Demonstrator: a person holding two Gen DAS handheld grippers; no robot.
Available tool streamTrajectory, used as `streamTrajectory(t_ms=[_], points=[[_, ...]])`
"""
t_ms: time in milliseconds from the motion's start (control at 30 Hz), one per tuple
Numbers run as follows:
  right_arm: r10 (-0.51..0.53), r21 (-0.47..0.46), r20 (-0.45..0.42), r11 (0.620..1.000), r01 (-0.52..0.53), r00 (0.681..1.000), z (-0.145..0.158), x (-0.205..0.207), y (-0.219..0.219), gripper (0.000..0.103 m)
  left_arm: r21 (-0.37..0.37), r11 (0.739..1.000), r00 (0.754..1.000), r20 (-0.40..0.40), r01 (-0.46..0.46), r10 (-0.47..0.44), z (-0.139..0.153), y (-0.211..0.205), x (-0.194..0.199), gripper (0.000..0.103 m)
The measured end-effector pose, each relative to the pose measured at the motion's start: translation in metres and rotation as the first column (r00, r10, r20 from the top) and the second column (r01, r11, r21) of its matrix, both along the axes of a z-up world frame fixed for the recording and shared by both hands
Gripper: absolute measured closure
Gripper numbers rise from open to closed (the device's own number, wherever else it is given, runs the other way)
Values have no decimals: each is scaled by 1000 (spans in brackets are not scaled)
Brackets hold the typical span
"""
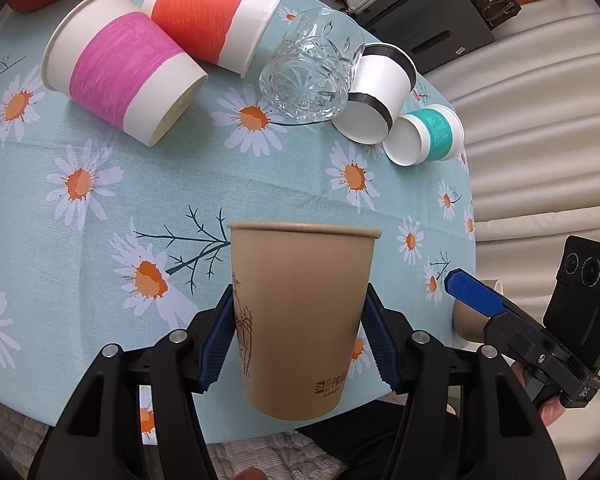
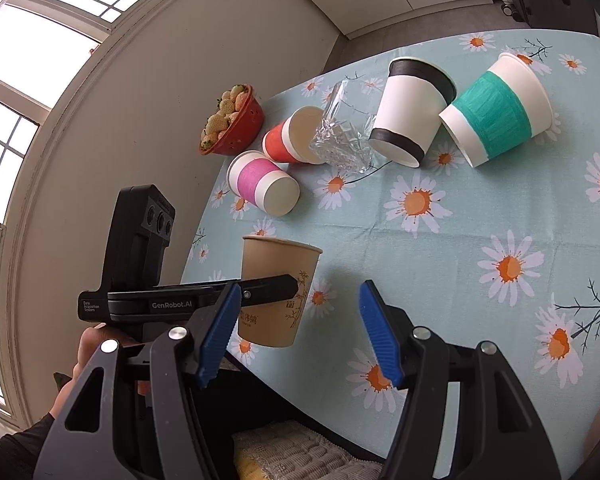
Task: Flip cup upright
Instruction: 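Lift the tan cup with the right tool and rotate it rim-up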
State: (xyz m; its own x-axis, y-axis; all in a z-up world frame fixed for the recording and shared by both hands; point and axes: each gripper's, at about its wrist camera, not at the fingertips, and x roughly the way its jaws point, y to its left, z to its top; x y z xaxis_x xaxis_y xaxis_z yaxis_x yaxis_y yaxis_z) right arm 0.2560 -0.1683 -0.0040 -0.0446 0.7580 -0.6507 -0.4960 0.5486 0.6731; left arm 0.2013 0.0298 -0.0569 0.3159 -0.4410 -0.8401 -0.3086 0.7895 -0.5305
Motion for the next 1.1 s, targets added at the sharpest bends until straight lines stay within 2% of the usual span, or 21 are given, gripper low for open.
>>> streamTrajectory(t_ms=[200,433,600,900,1100], points=[[-17,-18,-21,1000,16,1000,-5,-10,-5,40,-2,1000,1000,-17,-18,18,-12,-9,-17,43],[-35,-22,-42,999,35,998,-6,-13,-11,37,3,1000,999,-26,-30,30,-16,-9,-18,41],[-48,-18,-55,999,47,997,-6,-13,-13,37,25,999,999,22,-30,29,-3,-3,-22,28],[-42,-45,-78,998,39,996,-11,-14,0,37,24,999,996,83,-34,32,21,11,-33,27],[-54,-103,-99,994,44,994,-19,-14,12,34,-19,999,993,107,-50,52,28,24,-49,27]])
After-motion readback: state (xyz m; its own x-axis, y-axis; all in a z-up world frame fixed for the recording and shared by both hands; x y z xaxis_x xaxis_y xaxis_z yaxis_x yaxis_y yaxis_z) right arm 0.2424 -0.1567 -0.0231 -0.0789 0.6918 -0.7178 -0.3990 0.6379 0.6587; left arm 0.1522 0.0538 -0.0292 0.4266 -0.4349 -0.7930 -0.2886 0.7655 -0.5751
